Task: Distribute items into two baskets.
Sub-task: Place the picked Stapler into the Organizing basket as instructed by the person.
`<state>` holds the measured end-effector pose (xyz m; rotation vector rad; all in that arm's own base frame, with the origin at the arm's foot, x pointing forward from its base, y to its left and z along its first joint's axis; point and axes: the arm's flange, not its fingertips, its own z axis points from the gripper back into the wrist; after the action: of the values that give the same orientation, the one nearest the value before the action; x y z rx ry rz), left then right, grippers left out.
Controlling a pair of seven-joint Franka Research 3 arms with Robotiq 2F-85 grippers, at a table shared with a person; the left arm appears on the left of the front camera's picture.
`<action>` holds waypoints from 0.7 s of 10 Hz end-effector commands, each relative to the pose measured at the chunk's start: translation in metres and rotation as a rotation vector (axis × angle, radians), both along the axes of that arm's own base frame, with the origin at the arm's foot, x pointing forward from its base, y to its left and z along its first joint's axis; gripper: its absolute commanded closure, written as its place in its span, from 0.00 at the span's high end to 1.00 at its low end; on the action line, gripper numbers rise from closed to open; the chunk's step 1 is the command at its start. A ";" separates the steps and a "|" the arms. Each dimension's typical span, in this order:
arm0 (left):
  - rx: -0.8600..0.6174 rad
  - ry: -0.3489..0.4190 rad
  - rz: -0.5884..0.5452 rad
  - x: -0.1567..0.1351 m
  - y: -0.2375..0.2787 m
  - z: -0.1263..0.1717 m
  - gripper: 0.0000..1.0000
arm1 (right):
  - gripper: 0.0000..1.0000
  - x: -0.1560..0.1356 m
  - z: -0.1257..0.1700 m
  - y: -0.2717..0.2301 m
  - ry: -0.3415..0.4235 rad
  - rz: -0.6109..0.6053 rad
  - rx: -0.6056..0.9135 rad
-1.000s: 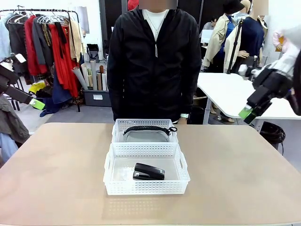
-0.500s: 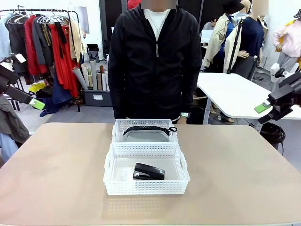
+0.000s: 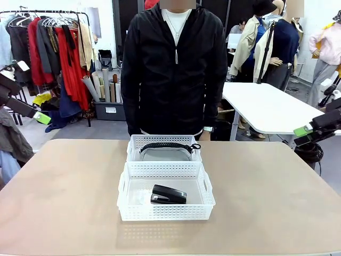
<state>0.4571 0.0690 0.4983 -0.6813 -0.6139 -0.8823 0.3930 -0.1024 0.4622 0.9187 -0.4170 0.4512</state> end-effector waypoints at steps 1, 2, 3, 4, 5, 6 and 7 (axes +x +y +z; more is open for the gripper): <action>0.000 -0.001 0.001 0.000 0.001 0.002 1.00 | 1.00 -0.009 -0.007 -0.007 -0.159 -0.018 0.052; 0.000 -0.001 0.001 0.000 0.001 0.002 1.00 | 1.00 -0.008 -0.007 -0.008 -0.187 -0.010 0.059; 0.000 -0.001 0.001 0.000 0.001 0.002 1.00 | 1.00 -0.006 -0.007 -0.010 -0.217 -0.011 0.071; 0.000 -0.001 0.001 0.000 0.001 0.002 1.00 | 1.00 -0.004 -0.005 -0.011 -0.239 -0.012 0.077; 0.000 -0.001 0.001 0.000 0.001 0.002 1.00 | 1.00 -0.003 -0.004 -0.009 -0.248 -0.014 0.060; 0.000 -0.001 0.001 0.000 0.001 0.002 1.00 | 1.00 0.000 -0.003 -0.003 -0.263 -0.011 0.017; 0.000 -0.001 0.001 0.000 0.001 0.002 1.00 | 1.00 -0.005 0.001 -0.011 -0.202 -0.006 0.059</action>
<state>0.4571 0.0690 0.4984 -0.6812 -0.6140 -0.8823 0.3910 -0.1107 0.4626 0.9148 -0.6242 0.5441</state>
